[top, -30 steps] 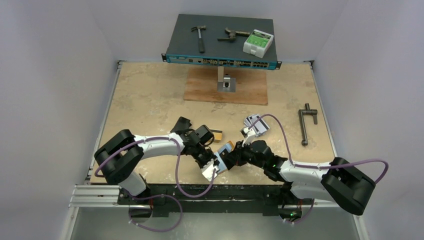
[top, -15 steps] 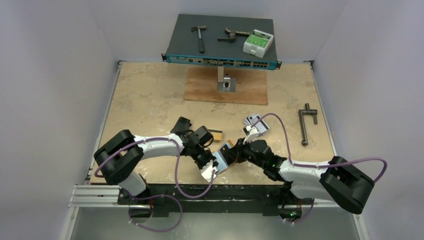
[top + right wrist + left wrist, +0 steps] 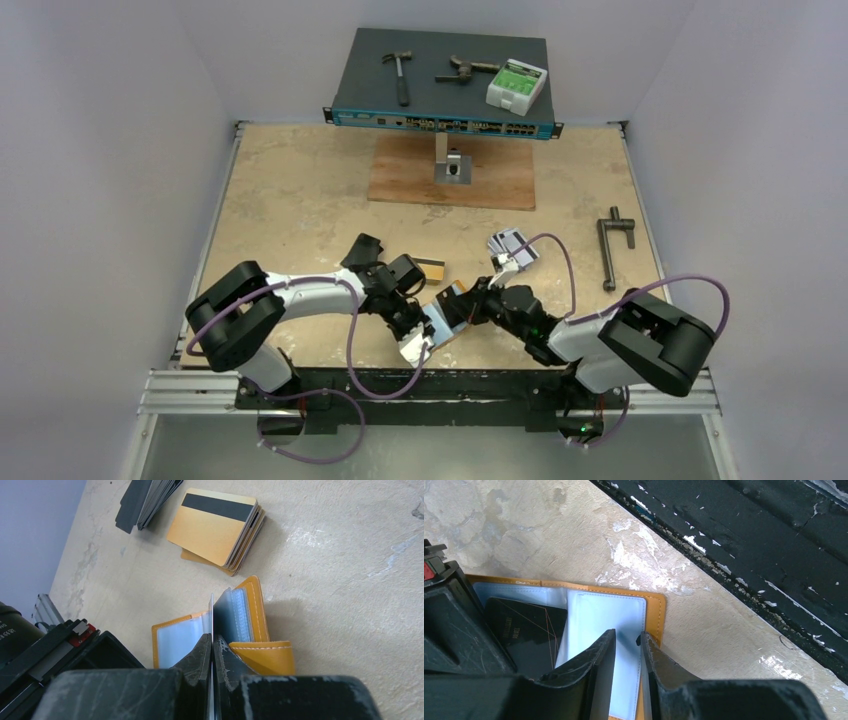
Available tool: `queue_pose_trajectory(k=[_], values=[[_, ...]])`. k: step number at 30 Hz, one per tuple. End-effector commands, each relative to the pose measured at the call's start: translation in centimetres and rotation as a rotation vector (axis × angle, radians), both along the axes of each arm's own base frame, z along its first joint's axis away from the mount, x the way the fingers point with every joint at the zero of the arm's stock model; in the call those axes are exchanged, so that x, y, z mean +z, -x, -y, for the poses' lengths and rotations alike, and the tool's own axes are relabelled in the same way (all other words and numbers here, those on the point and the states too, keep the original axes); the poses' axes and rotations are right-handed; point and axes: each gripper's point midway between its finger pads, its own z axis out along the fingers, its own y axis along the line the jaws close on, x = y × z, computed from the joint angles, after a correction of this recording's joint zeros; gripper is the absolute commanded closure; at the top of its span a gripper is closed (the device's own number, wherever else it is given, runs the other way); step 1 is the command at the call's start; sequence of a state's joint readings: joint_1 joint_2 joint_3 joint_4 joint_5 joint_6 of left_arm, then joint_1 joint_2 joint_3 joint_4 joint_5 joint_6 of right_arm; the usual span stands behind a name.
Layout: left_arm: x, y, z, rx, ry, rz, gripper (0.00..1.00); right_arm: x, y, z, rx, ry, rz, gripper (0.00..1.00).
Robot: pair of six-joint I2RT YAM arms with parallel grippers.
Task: Put the credit cards into the card holder
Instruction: Insert the credit card into the card holder.
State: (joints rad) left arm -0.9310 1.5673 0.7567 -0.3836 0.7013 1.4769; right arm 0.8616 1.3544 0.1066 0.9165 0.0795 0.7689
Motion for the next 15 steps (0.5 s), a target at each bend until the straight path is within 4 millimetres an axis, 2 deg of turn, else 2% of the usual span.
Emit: queue_pose_trajectory(k=[1, 5, 15], values=[[0.3, 1.2, -0.2, -0.037, 0.011, -0.024, 0.75, 1.3, -0.4, -0.6, 0.0, -0.073, 0.03, 1.0], [0.3, 1.2, -0.1, -0.037, 0.006, -0.021, 0.76, 0.7, 0.2, -0.2, 0.009, -0.05, 0.013, 1.0], [0.1, 1.2, 0.2, -0.039, 0.003, -0.016, 0.76, -0.2, 1.6, -1.2, 0.088, -0.085, -0.029, 1.0]])
